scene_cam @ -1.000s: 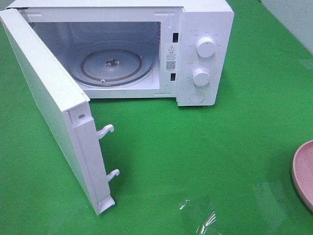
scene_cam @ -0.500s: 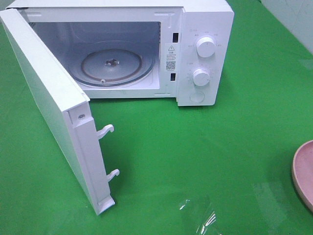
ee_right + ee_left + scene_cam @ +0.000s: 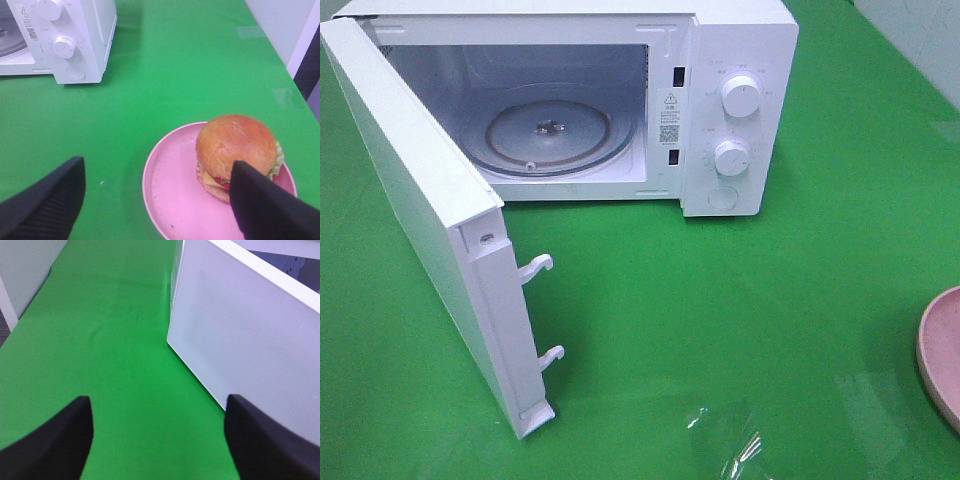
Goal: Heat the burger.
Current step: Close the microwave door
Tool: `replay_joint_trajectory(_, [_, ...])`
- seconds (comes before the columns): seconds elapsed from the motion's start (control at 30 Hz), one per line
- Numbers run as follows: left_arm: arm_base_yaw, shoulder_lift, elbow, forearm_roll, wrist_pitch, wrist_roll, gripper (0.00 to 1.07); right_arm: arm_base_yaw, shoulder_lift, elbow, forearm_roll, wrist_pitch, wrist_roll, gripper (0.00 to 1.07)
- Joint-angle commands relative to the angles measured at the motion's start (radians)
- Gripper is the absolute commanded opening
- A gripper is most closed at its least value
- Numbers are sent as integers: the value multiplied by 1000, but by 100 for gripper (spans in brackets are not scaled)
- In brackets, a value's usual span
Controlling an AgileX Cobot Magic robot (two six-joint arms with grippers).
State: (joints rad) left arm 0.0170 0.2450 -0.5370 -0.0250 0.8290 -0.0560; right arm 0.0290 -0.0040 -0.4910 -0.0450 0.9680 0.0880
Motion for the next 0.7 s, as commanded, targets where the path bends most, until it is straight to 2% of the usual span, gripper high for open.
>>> replay_joint_trajectory(0.03, [2,47,-7,6,-76,-7,52,-3,-26,2,-1,-7,-2,76])
replay_joint_trajectory(0.07, [2,67,-7,6,-94,-7,47,-3,-26,2,-1,-7,-2,76])
replay_joint_trajectory(0.1, [2,67,-7,6,-94,-7,47,-3,-26,2,-1,-7,-2,76])
replay_joint_trajectory(0.13, [2,100,-7,6,-133,-7,36,-3,-26,2,-1,-7,-2,76])
replay_joint_trajectory(0.17, [2,100,-7,6,-133,-7,36,-3,-26,2,-1,-7,-2,76])
replay_joint_trajectory(0.23, [2,171,-6,6,-217,-7,7,-3,-26,2,-1,-7,-2,76])
replay_joint_trajectory(0.27, [2,171,-6,6,-217,-7,7,-3,-26,2,-1,-7,-2,76])
replay_joint_trajectory(0.3, [2,205,-6,6,-255,-5,0,-3,-26,2,-1,-7,-2,76])
replay_joint_trajectory(0.4, [2,222,-6,6,-273,-5,0,-3,-26,2,-1,-7,-2,76])
replay_joint_trajectory(0.53, [2,309,33,11,-472,-4,0,-3,-26,2,-1,-7,-2,76])
replay_joint_trajectory(0.57, [2,309,33,11,-472,-4,0,-3,-26,2,-1,-7,-2,76])
replay_joint_trajectory(0.6, [2,340,61,11,-570,-4,0,-3,-26,2,-1,-7,-2,76])
replay_joint_trajectory(0.63, [2,340,61,11,-570,-4,0,-3,-26,2,-1,-7,-2,76])
replay_joint_trajectory(0.7, [2,383,118,11,-714,-4,0,-3,-26,2,-1,-7,-2,76])
